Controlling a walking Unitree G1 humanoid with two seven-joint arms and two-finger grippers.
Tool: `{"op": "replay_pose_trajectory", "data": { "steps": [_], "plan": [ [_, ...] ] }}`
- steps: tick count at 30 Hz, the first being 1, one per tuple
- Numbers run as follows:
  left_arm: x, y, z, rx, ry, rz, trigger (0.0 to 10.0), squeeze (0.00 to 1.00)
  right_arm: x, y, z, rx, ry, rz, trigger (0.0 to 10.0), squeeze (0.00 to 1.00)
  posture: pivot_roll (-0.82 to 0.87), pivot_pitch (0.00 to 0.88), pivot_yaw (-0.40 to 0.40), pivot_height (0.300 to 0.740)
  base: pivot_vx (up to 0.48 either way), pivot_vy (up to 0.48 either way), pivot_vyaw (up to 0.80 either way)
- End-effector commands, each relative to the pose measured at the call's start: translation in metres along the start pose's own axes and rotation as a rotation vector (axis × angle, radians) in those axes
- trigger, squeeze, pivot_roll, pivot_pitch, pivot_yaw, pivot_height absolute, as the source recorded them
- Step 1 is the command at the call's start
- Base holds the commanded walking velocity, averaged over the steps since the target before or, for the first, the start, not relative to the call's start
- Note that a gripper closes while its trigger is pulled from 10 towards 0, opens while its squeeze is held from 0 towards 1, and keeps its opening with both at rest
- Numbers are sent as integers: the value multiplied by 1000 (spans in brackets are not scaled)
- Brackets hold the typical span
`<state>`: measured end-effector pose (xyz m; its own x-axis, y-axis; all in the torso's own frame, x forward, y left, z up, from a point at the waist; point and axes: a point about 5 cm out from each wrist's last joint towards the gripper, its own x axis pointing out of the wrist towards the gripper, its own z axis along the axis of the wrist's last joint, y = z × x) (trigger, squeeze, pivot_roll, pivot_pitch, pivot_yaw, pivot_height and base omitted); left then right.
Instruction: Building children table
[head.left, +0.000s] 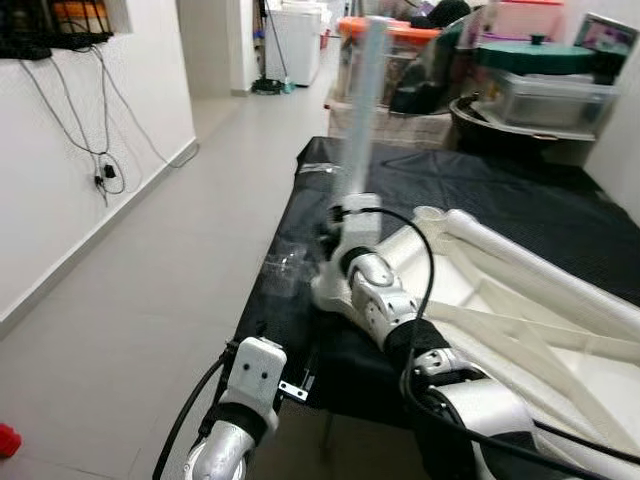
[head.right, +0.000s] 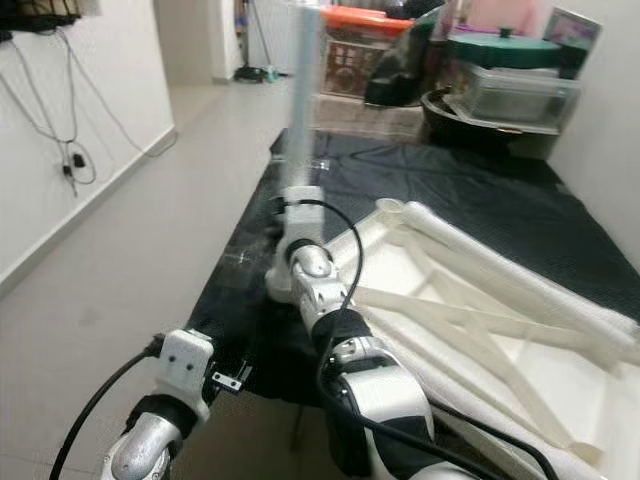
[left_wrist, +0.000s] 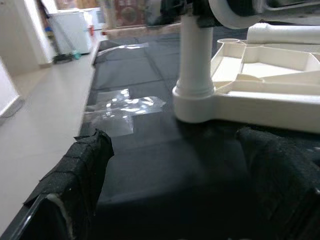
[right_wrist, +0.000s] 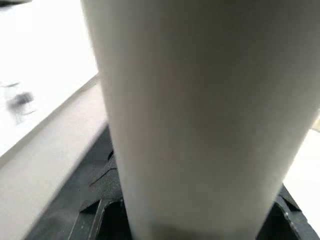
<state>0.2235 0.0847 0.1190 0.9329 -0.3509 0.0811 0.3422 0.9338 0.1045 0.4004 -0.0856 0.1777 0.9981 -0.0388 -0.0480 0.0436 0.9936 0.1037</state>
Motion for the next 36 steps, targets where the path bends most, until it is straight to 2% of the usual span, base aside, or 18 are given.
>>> {"op": "replay_pose_trajectory", "data": {
  "steps": [1, 3, 4, 6, 7, 8, 9, 11, 12, 15, 17, 19, 20, 23, 26, 29, 34, 36],
  "plan": [
    [0, -2, 0, 2, 8, -10, 10000, 0, -4, -11, 0, 60, -25, -145, 0, 0, 61, 0, -94, 740, 0, 0, 0],
    [0, -2, 0, 2, 8, -10, 10000, 0, -7, -2, -2, 80, -22, -131, 0, 0, 64, 0, -99, 740, 0, 0, 0],
    [0, -2, 0, 2, 8, -9, 10000, 0, -9, 11, -3, 89, -22, -68, 10000, 0, 62, 0, -97, 740, 0, 0, 0],
    [1, -2, 0, 2, 8, -8, 10000, 0, -10, 21, -3, 92, -27, -8, 10000, 0, 61, 0, -96, 740, 0, 0, 0],
    [1, -2, 0, 2, 8, -8, 10000, 0, -11, 29, -2, 91, -35, 45, 10000, 396, 60, 0, -96, 740, 0, 0, 0],
    [1, -2, 0, 2, 8, -8, 10000, 0, -11, 29, -2, 91, -35, 45, 10000, 396, 60, 0, -96, 740, 0, 0, 0],
    [1, -2, 0, 1, 8, -8, 10000, 0, -13, 36, -2, 88, -63, 110, 10000, 1000, 61, 0, -99, 740, 0, 0, 0],
    [1, -2, 0, 1, 8, -7, 10000, 0, -13, 37, -1, 82, -76, 129, 10000, 1000, 61, 0, -99, 740, 0, 0, 0],
    [1, -2, 0, 1, 8, -7, 10000, 0, -13, 39, 0, 92, -79, 156, 10000, 0, 61, 0, -100, 740, 0, 0, 0],
    [1, -2, 0, 0, 8, -7, 10000, 0, -11, 42, 5, 124, -84, 265, 10000, 0, 60, 0, -98, 740, 0, 0, 0],
    [2, -2, 0, -2, 7, -7, 10000, 0, -9, 43, 10, 127, -77, 457, 10000, 0, 59, 0, -100, 740, 0, 0, 0],
    [2, -2, 0, -2, 7, -7, 10000, 0, -9, 43, 10, 127, -77, 457, 10000, 0, 59, 0, -100, 740, 0, 0, 0],
    [2, -2, 0, -2, 6, -8, 10000, 0, -10, 43, 12, 76, -63, 579, 10000, 0, 53, 0, -98, 740, 0, 0, 0],
    [2, -2, 0, -3, 6, -8, 10000, 0, -10, 42, 12, 39, -20, 689, 10000, 0, 52, 0, -98, 740, 0, 0, 0],
    [2, -2, 1, -3, 4, -8, 10000, 0, -16, 44, 11, -81, 76, 1019, 10000, 0, 58, 0, -102, 740, 0, 0, 0],
    [2, -2, 1, -2, 3, -7, 10000, 0, -23, 48, 9, -123, 117, 1170, 10000, 0, 62, 0, -103, 740, 0, 0, 0],
    [2, -2, 1, -1, 3, -5, 10000, 0, -27, 52, 6, -135, 148, 1259, 10000, 0, 59, 0, -97, 740, 0, 0, 0],
    [2, -1, 2, -2, 3, -3, 10000, 0, -29, 56, 5, -163, 143, 1277, 0, 0, 58, 1, -99, 740, 0, 0, 0]
  ]
}}
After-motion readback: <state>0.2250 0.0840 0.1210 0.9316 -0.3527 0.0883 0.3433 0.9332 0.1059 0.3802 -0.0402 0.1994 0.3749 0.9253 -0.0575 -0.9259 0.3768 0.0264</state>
